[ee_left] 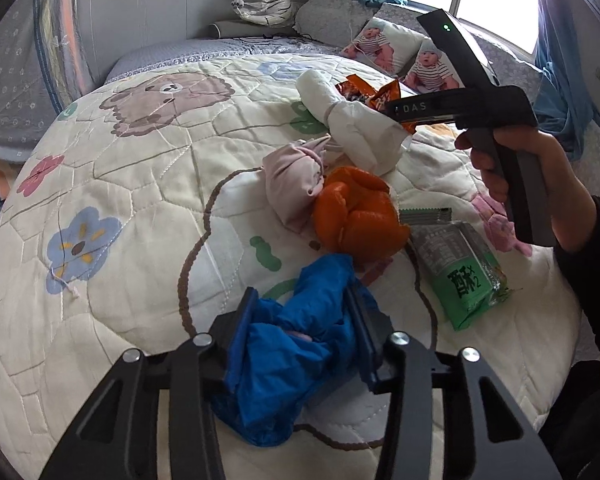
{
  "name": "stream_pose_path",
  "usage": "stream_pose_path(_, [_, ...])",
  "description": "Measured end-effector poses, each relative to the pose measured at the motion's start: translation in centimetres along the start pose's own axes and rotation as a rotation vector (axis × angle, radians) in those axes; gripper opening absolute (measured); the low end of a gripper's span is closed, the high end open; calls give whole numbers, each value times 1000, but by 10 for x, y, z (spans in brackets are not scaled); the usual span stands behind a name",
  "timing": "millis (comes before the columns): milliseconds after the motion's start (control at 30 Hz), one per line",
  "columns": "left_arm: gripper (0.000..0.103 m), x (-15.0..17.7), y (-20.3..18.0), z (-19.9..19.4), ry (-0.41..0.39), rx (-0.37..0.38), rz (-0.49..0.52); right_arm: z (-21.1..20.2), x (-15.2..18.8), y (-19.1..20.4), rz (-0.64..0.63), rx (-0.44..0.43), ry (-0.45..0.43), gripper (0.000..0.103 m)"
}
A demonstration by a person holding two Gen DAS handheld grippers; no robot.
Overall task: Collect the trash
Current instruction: 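Close the left gripper on the blue glove while the right gripper grasps the orange snack bag, then carry the blue glove and orange snack bag with both grippers over the yellow bin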
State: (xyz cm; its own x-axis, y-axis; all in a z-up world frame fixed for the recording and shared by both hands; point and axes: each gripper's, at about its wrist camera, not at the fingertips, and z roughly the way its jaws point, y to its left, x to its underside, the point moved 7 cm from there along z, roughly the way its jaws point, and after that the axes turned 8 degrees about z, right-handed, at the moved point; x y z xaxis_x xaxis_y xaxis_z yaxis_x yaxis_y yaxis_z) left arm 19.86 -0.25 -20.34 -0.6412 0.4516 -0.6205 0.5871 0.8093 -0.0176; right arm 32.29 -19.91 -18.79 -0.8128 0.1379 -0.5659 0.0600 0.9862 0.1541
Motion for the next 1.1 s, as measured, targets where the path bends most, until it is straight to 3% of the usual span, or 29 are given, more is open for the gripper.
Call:
stream_pose_path(133, [27, -1, -4, 2, 4, -3, 24, -1, -1, 0, 0, -3, 0, 37])
stream_pose_path(267, [25, -3, 0, -1, 1, 19, -17, -4, -1, 0, -9, -6, -7, 28])
stream_pose_path(633, [24, -6, 17, -33, -59, 17, -127, -40, -9, -4, -7, -12, -89, 25])
stream_pose_path(1100, [24, -26, 25, -71, -158, -33, -162, -100, -5, -18, 4, -39, -175, 25])
